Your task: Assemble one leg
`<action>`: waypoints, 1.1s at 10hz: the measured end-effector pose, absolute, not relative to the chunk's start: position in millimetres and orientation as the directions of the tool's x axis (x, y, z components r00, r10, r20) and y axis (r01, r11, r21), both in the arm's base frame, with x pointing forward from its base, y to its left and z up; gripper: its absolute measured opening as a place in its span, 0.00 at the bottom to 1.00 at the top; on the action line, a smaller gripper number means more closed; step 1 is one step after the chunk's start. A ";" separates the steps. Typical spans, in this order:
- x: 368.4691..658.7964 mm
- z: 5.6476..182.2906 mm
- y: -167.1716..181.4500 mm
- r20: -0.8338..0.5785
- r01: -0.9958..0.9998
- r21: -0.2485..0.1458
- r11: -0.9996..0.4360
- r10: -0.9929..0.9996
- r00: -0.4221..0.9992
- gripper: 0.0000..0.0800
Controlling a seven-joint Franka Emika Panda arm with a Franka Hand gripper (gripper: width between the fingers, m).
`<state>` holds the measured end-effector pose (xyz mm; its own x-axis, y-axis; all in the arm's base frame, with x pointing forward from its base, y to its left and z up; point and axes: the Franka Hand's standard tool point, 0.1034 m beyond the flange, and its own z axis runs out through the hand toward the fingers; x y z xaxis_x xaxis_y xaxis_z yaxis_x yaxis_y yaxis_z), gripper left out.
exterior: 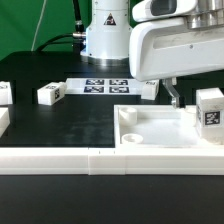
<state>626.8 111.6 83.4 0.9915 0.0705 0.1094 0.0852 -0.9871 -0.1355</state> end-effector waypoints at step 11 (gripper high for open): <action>627.6 84.6 115.7 -0.207 0.023 -0.165 -0.986 0.057 0.977 0.37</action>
Offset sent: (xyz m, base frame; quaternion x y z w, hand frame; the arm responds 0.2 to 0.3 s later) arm 0.0078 0.0021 -0.0003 0.0029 -0.1481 -0.0040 0.9890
